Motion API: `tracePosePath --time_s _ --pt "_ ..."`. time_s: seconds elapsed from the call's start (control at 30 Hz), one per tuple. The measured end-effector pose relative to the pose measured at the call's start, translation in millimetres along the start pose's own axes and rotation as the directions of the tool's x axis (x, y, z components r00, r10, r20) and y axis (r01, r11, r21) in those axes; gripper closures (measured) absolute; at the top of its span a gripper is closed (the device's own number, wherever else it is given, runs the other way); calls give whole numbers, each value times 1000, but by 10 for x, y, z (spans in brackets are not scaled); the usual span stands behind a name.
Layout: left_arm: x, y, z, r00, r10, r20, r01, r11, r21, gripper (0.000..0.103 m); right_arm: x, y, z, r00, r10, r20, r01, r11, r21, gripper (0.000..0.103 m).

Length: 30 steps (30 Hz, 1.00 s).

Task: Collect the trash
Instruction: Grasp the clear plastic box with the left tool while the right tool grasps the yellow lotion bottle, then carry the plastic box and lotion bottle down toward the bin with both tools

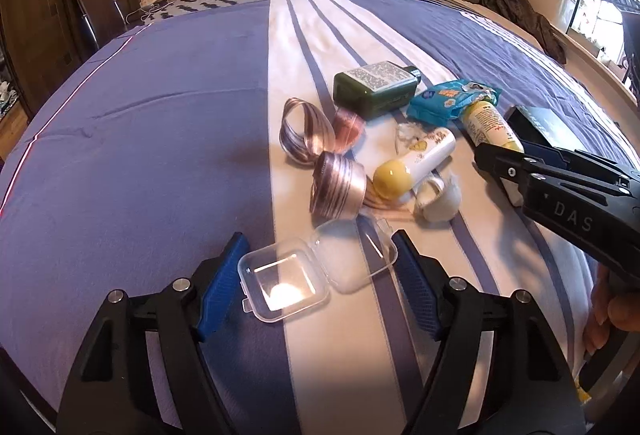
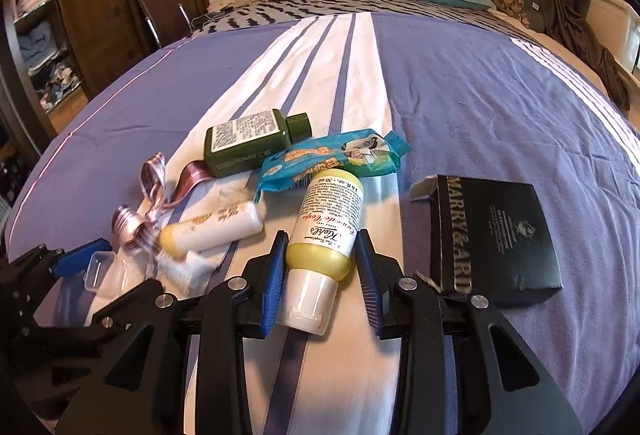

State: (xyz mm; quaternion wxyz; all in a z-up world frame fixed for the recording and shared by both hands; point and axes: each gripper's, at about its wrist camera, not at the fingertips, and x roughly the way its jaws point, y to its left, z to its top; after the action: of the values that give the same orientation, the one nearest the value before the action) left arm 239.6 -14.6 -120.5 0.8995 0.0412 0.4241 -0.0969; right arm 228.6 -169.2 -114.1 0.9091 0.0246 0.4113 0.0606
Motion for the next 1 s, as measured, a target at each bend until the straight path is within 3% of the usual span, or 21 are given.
tracePosePath --time_s 0.33,1.0 --pt "-313 -66 -312 1000 9 16 -9 1000 3 34 -393 -24 -343 1000 21 20 -21 1000 -4 68" --pt "-961 -417 -1055 997 -70 36 68 997 43 34 -1064 -49 -1152 1000 -4 17 4 1000 -27 69"
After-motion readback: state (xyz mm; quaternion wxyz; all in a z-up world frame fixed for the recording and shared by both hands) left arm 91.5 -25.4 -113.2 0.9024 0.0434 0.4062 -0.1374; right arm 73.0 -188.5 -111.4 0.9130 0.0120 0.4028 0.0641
